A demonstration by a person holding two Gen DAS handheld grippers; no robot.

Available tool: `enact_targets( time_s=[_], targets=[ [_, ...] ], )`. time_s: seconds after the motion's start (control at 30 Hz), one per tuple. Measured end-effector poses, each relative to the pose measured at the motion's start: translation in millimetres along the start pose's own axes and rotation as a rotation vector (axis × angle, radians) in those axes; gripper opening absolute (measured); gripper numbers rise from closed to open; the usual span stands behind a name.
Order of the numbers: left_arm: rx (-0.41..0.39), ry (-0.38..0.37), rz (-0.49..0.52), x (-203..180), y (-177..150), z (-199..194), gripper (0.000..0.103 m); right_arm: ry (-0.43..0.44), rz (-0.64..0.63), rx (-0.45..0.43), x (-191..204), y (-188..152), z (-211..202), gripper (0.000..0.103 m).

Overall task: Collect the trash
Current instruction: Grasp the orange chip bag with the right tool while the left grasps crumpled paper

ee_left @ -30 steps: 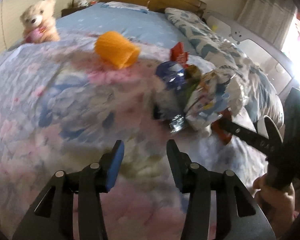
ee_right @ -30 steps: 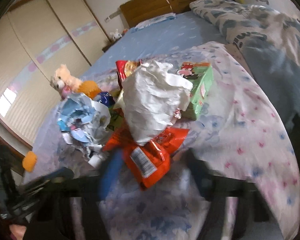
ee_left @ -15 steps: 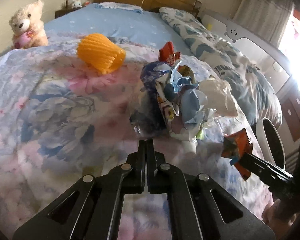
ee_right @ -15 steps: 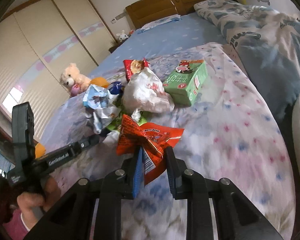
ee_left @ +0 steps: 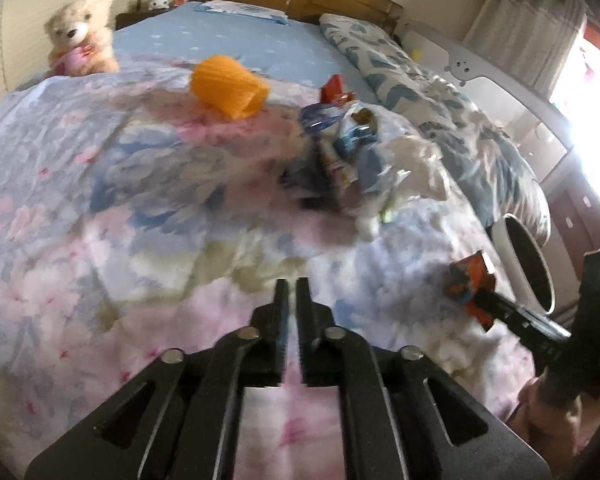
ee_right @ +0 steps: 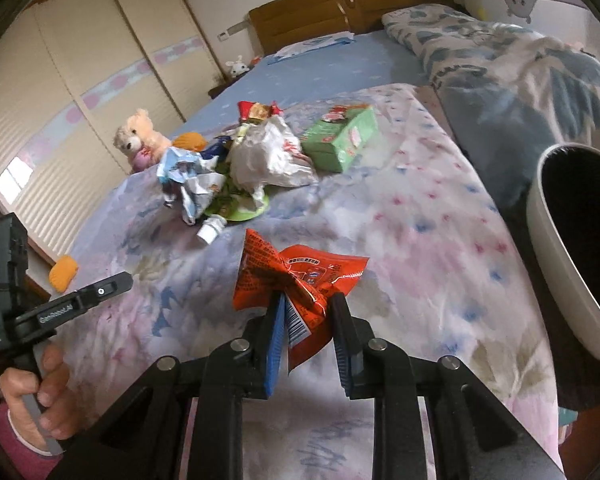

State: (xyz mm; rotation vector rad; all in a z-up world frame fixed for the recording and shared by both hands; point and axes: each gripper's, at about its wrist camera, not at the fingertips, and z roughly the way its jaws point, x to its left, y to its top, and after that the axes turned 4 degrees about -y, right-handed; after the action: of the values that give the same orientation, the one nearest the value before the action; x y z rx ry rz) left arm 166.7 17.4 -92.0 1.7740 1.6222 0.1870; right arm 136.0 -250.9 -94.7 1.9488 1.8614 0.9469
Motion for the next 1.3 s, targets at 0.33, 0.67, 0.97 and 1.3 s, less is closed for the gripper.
enact_targets(
  time_s=[0.33, 0.67, 0.97, 1.3],
  targets=[
    [-0.033, 0.066, 0.031, -43.4, 44.1, 42.7, 0.062, -0.007, 0.036, -0.035, -12.2, 5.5, -7.7, 0.023],
    [-0.019, 0.083, 0.068, -52.0, 45.4, 59.6, 0.004, -0.003, 0.069, -0.050, -25.6, 8.6, -11.0, 0.023],
    [-0.038, 0.027, 0.106, -66.4, 25.1, 28.9, 0.003, 0.006, 0.090, -0.073, -32.5, 6.4, -24.2, 0.023],
    [-0.011, -0.040, 0.198, -117.1, 4.5, 26.3, 0.003, -0.024, 0.119, -0.103, -53.9, -1.3, -49.3, 0.023]
  ],
)
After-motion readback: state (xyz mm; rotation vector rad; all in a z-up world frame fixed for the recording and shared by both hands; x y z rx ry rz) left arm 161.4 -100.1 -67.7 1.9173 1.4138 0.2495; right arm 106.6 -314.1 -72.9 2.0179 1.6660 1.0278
